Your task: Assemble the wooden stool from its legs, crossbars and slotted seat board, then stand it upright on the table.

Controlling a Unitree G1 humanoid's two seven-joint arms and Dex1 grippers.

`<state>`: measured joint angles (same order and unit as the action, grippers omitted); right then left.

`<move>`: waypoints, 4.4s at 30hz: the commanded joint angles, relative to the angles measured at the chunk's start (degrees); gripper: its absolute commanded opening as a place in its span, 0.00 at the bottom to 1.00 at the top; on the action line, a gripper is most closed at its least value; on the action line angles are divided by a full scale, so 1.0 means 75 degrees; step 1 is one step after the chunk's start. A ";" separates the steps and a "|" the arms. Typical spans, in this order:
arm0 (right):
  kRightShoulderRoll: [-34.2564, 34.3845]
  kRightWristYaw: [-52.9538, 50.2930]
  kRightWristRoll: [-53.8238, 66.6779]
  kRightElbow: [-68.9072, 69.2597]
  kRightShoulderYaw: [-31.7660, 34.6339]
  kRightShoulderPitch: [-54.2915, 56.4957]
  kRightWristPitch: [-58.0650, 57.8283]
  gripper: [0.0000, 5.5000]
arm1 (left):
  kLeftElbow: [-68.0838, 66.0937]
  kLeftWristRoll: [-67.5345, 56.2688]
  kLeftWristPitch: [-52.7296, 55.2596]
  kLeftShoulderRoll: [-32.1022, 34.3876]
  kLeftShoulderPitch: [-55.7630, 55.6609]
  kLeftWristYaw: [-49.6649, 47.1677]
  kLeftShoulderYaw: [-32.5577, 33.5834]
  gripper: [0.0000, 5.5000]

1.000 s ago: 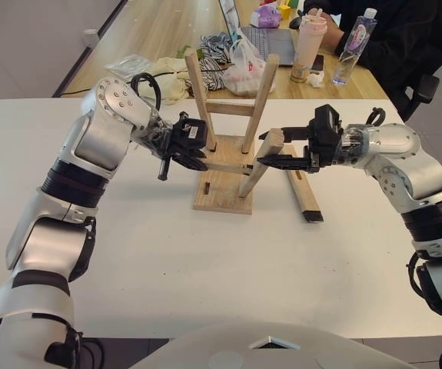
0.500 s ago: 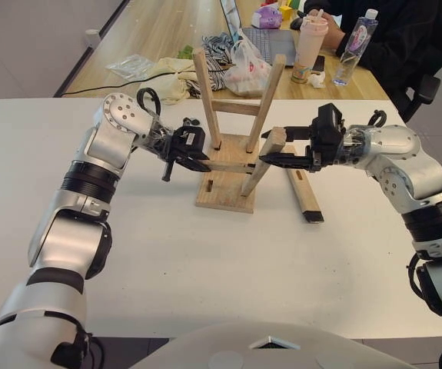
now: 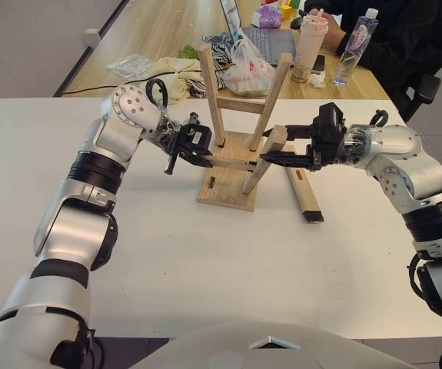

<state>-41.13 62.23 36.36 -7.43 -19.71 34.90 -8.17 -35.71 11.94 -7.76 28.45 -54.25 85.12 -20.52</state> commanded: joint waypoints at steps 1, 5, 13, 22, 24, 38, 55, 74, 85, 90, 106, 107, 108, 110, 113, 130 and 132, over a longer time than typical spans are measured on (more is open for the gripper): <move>0.0816 0.0524 -0.1911 0.0056 -0.2324 -0.0843 -0.0835 0.37 | 0.1225 -0.0160 -0.0653 -0.1801 -0.1237 -0.0932 -0.0419 0.07; 0.0809 0.0535 -0.1935 0.0048 -0.2357 -0.0834 -0.0858 0.37 | 0.1642 -0.0125 -0.0566 -0.1800 -0.1275 -0.0986 -0.0390 0.08; 0.0832 0.0541 -0.1942 0.0000 -0.2374 -0.0791 -0.0884 0.37 | 0.2240 -0.0189 -0.0232 -0.1877 -0.1298 -0.0888 -0.0261 0.08; 0.0908 0.0533 -0.1996 -0.0161 -0.2357 -0.0779 -0.0795 0.37 | 0.2519 0.0009 0.0351 -0.1928 -0.1276 -0.0987 -0.0209 0.08; 0.0913 0.0531 -0.2006 -0.0183 -0.2358 -0.0778 -0.0781 0.37 | 0.2536 0.0006 0.0425 -0.1956 -0.1265 -0.1013 -0.0195 0.08; 0.0984 0.0464 -0.2062 -0.0329 -0.2396 -0.0761 -0.0714 0.37 | 0.2968 0.0216 0.0778 -0.2184 -0.0989 -0.1217 -0.0170 0.34; 0.0883 0.0411 -0.2123 -0.0325 -0.2354 -0.0688 -0.0771 0.37 | 0.4141 -0.1167 0.2700 -0.0715 -0.1391 -0.0863 0.1759 0.34; 0.0263 0.1745 -0.2224 -0.1095 -0.1841 0.0759 -0.0919 0.37 | 0.3814 -0.3492 0.2655 -0.0344 -0.0523 -0.6115 0.5584 0.34; 0.0365 0.1966 -0.1826 -0.0843 -0.1606 0.1194 -0.2733 0.37 | 0.4447 -0.3747 0.2587 -0.0207 0.0705 -0.6939 0.5451 0.34; 0.0342 0.1996 -0.1812 -0.0787 -0.1572 0.1269 -0.3228 0.37 | 0.4631 -0.3943 0.2609 -0.0152 0.1048 -0.7180 0.5427 0.34; 0.0497 -0.0472 -0.2793 -0.0054 0.0725 -0.0708 -0.3715 0.73 | 0.5563 -0.4402 0.2893 -0.0034 0.2385 -0.7872 0.5749 0.34; 0.0627 -0.1002 -0.2730 0.0242 0.1146 -0.0985 -0.4029 0.75 | 0.5752 -0.4450 0.2987 -0.0012 0.2715 -0.8005 0.5950 0.34; 0.0760 -0.1474 -0.2689 0.0522 0.1481 -0.1199 -0.4287 0.78 | 0.5947 -0.4501 0.3098 -0.0032 0.3051 -0.8158 0.6138 0.34; 0.1144 -0.2599 -0.2664 0.1138 0.2183 -0.1702 -0.4684 0.84 | 0.6325 -0.4661 0.3566 -0.0382 0.4073 -0.8579 0.6433 0.34; 0.1575 -0.3738 -0.2660 0.1790 0.2873 -0.2317 -0.5089 0.86 | 0.6460 -0.4543 0.4402 -0.0890 0.5452 -0.9265 0.6310 0.34; 0.1490 -0.4176 -0.3085 0.1385 0.2449 -0.3970 -0.4947 0.56 | 0.5632 -0.4670 0.4602 -0.1779 0.6353 -1.0613 0.6275 0.34; 0.1387 -0.4278 -0.3391 0.1235 0.2256 -0.4088 -0.4476 0.51 | 0.5720 -0.4498 0.4299 -0.1715 0.6398 -1.0450 0.6059 0.34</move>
<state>-29.92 30.99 13.90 3.74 -0.59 6.34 -44.35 5.73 -23.53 27.09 15.24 -6.61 5.97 27.00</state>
